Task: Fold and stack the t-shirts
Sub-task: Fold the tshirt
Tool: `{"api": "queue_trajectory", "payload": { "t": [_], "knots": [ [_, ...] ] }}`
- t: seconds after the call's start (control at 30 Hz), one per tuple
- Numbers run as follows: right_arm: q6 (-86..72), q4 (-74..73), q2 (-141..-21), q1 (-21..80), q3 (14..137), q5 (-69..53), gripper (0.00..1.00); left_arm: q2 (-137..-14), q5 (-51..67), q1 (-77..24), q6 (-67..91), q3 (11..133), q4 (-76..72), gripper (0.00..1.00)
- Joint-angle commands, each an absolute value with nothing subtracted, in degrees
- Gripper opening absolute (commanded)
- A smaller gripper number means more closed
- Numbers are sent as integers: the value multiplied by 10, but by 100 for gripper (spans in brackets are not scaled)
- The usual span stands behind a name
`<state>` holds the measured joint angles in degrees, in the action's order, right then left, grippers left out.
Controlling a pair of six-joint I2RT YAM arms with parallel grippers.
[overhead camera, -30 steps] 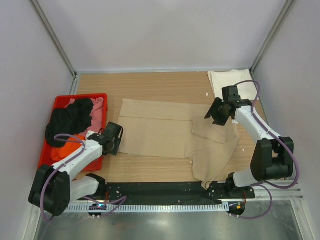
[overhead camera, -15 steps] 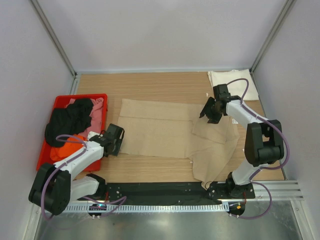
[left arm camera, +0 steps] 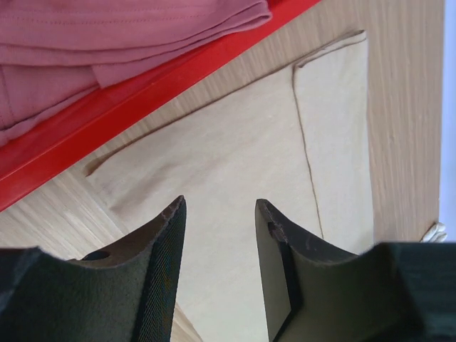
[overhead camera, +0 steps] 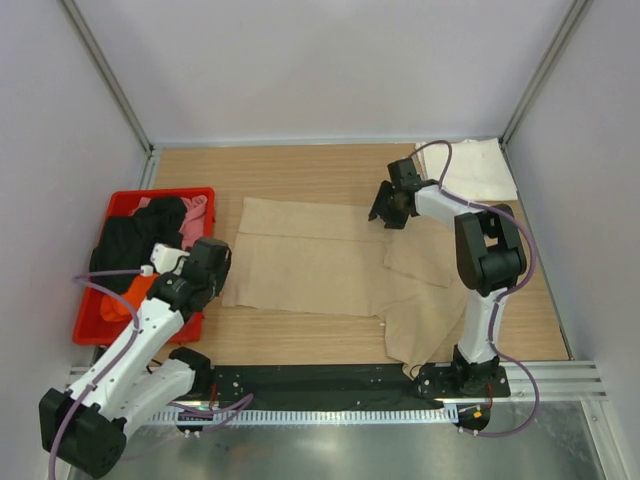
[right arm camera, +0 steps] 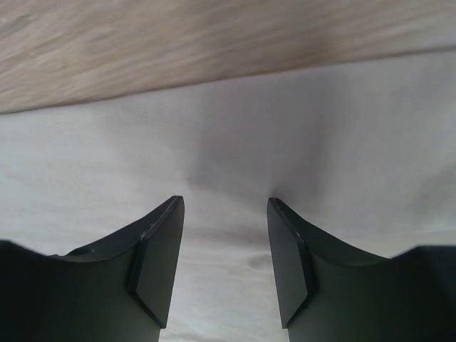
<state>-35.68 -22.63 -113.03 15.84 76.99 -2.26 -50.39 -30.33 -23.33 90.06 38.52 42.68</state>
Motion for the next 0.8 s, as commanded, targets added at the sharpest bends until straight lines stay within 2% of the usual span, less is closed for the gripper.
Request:
{"api": "queue_trajectory", "payload": {
  "t": [0.0,0.37,0.77],
  "knots": [
    [-340,-208,-1163,192,809,-9,56,-486,-351,-233,852,417,440,45],
    [-323,-199,-1231,260,886,-11,56,-476,-372,-232,789,461,441,47],
    [-280,-255,-1296,269,1000,-4,56,-497,-357,-232,765,450,424,47]
  ]
}}
